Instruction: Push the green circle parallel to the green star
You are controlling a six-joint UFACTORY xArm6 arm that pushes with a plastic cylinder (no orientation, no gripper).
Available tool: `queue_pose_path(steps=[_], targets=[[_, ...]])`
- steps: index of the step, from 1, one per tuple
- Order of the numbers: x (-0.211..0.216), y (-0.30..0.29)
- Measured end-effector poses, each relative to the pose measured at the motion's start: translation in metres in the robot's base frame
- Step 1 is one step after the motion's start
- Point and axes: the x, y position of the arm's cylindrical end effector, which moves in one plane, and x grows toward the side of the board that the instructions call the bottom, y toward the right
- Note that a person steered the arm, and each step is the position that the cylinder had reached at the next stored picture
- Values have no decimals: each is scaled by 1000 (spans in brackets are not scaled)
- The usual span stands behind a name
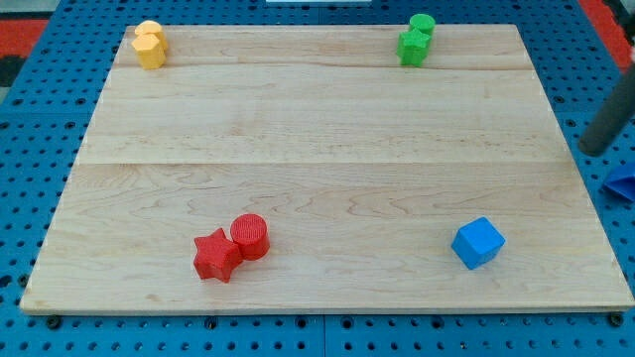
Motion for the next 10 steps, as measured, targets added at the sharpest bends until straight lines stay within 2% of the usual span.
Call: queue_pose_path(steps=[1,2,4,6,7,9,10], targets=[[-9,-25],[-39,-28],[-152,-77],[-211,-91],[-228,-93],[-226,-194],[-199,-259]])
